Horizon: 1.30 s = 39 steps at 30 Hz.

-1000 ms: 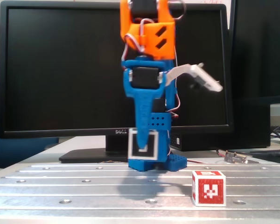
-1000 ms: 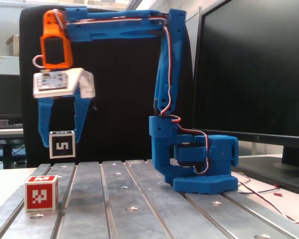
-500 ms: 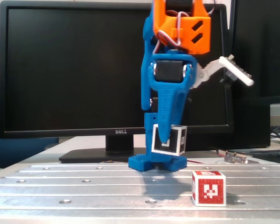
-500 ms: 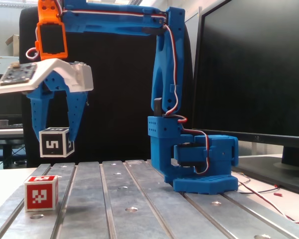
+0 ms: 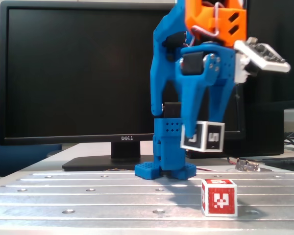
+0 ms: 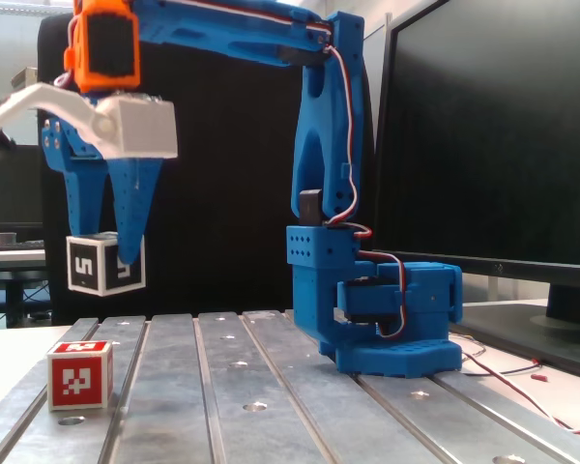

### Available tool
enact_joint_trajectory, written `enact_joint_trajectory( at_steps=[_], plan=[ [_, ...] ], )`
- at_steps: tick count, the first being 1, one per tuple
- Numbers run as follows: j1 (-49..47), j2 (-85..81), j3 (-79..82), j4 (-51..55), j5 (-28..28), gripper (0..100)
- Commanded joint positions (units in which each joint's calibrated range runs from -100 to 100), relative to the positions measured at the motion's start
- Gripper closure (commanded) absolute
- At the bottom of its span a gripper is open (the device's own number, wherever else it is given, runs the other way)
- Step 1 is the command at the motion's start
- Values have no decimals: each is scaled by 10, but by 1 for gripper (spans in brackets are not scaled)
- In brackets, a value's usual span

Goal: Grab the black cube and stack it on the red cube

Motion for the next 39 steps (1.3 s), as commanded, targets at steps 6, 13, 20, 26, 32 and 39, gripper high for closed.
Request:
enact_joint_trajectory(
  at_steps=[6, 13, 20, 26, 32, 39],
  plan=[
    [-29, -1, -24, -33, -70, 86],
    [-20, 5, -19, -50, -126, 86],
    [-11, -3, 46, -107, -176, 86],
    [-10, -2, 76, -136, -220, 86],
    [-9, -3, 76, -136, -236, 86],
    [-14, 4, 74, -136, -267, 86]
  ],
)
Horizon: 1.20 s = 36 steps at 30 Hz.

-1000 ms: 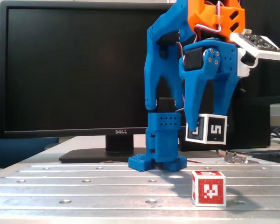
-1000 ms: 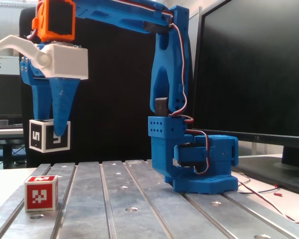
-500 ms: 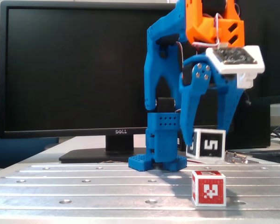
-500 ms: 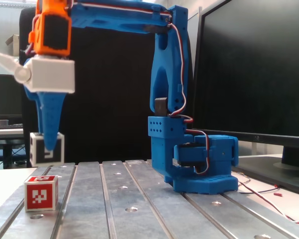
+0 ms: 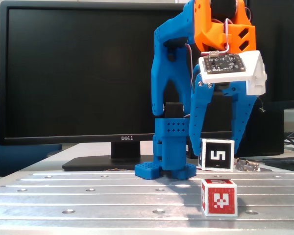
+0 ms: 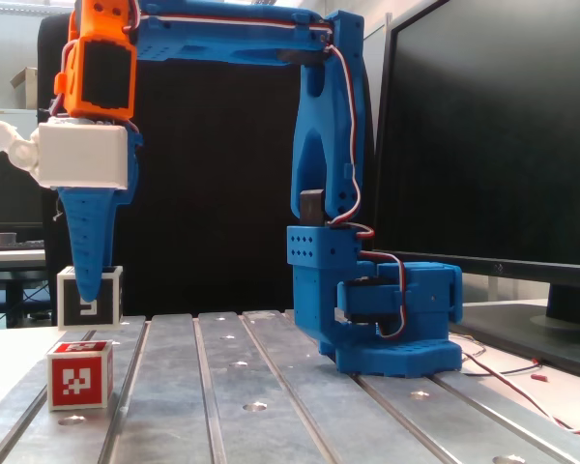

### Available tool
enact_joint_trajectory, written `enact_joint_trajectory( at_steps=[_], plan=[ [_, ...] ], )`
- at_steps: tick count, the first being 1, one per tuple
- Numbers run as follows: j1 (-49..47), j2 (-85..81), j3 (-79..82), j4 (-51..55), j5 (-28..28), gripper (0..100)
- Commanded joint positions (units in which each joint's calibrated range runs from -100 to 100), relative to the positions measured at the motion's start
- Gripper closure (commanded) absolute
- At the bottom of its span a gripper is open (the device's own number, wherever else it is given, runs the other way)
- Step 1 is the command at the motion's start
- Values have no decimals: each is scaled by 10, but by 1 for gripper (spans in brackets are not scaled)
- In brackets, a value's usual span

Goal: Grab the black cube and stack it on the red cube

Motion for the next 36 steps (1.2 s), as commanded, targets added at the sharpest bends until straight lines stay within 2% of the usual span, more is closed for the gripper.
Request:
enact_joint_trajectory(
  at_steps=[1, 18, 36],
  plan=[
    [-4, -3, -5, -6, -5, 86],
    [-11, 35, -2, -43, -3, 86],
    [-6, 37, -2, -37, -2, 86]
  ],
)
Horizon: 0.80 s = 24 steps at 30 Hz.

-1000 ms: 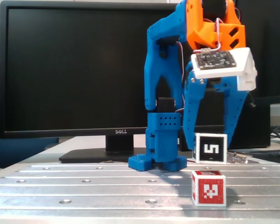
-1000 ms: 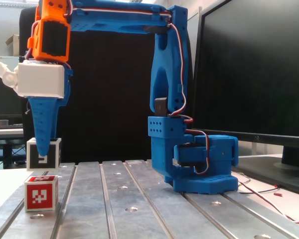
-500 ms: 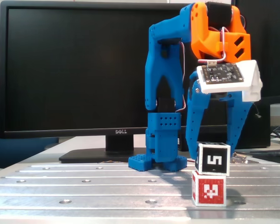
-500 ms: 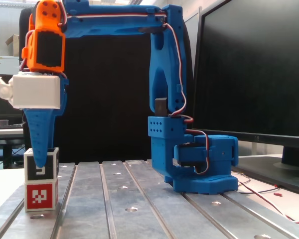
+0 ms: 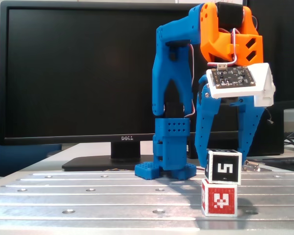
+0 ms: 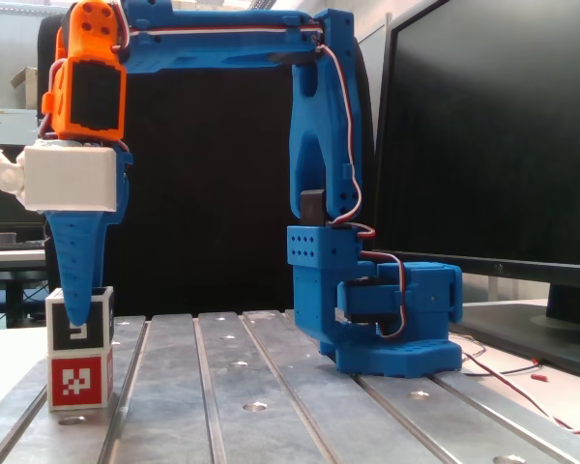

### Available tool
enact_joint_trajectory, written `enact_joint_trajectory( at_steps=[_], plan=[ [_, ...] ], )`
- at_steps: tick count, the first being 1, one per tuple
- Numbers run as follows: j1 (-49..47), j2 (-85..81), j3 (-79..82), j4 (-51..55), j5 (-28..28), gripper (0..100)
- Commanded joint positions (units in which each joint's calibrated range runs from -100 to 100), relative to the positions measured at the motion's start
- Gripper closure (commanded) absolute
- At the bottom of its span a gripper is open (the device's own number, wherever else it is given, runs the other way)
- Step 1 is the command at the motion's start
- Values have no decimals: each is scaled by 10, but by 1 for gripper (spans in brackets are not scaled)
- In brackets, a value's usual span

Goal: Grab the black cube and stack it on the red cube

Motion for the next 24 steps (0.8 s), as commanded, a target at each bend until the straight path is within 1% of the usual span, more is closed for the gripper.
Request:
enact_joint_trajectory(
  at_steps=[1, 17, 24],
  plan=[
    [3, -6, -3, 3, 2, 86],
    [5, -6, -3, 5, 3, 86],
    [5, -6, -3, 5, 3, 77]
  ],
)
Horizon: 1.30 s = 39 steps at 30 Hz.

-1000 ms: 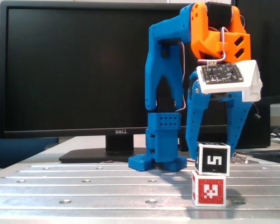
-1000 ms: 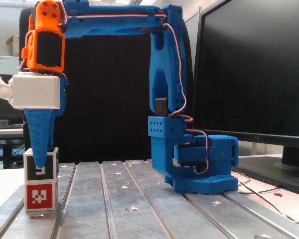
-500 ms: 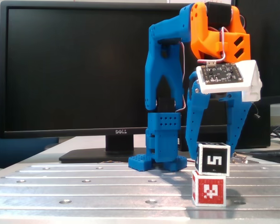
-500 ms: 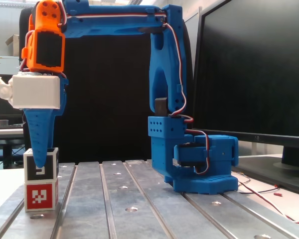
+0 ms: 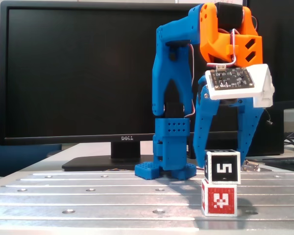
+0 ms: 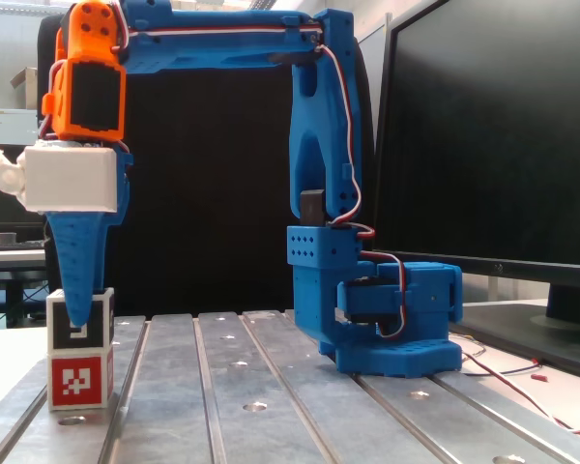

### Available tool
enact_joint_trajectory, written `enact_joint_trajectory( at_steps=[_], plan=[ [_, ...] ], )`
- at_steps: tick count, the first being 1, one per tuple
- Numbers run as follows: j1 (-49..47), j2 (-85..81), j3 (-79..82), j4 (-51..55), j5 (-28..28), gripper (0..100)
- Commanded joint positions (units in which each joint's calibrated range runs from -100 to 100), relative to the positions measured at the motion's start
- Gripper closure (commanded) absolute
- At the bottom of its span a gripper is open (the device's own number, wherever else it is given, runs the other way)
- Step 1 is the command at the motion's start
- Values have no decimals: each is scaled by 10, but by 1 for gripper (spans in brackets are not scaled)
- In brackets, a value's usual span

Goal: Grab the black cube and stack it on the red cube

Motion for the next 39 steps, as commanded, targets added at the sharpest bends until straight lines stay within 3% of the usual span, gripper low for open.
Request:
enact_joint_trajectory(
  at_steps=[1, 31, 39],
  plan=[
    [3, -6, -3, 2, 3, 76],
    [-1, -82, -13, 47, 2, 76],
    [-3, -85, -90, 121, 0, 76]
  ],
)
